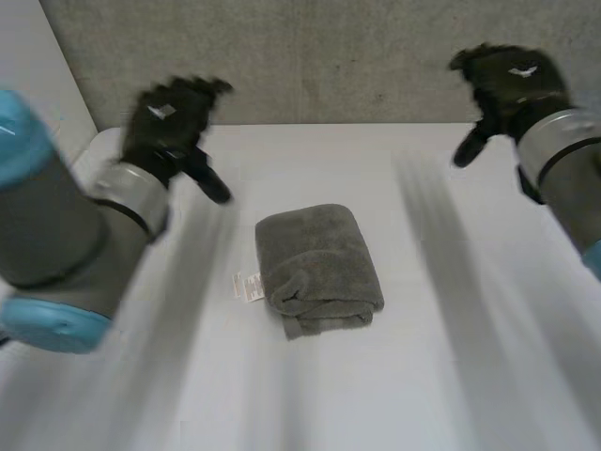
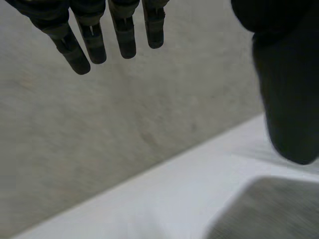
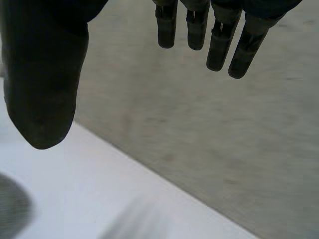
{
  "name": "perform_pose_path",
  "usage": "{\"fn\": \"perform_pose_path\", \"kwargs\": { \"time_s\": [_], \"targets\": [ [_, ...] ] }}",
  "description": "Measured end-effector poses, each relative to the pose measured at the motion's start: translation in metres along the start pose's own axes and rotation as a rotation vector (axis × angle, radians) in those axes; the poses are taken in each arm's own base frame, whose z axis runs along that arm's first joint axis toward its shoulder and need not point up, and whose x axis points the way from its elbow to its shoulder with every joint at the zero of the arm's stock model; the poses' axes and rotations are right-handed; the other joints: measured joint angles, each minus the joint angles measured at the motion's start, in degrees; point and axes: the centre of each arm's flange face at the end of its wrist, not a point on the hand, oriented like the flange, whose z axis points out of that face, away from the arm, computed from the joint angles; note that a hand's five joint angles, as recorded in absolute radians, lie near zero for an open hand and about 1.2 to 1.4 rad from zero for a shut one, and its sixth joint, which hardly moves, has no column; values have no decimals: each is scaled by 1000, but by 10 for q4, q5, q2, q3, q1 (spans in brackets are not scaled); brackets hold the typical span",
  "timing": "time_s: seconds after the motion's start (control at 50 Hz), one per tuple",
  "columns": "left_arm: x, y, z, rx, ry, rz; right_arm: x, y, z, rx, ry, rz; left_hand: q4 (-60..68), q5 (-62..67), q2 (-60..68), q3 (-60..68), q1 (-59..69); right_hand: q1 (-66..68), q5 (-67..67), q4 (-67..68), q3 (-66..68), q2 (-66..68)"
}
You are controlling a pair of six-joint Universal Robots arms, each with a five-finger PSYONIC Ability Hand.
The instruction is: Fold the towel.
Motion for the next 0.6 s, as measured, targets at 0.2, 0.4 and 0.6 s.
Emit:
{"fn": "perform_pose_path", "kwargs": {
  "time_s": [0.2, 0.4, 0.6],
  "targets": [
    [-44, -47, -21, 17, -121, 4, 24, -1, -16, -74, 105, -5, 0, -2, 0, -2, -1, 0, 0, 0, 0, 0],
    [-39, -37, -30, -72, -101, 0, 22, -1, -20, -83, 90, -2, 0, -2, 0, -2, -1, 0, 0, 0, 0, 0],
    [-39, -35, -30, -80, -101, -1, 18, -1, -22, -90, 73, -1, 85, 107, 88, 94, 87, 1, 0, 0, 0, 0]
  ]
}}
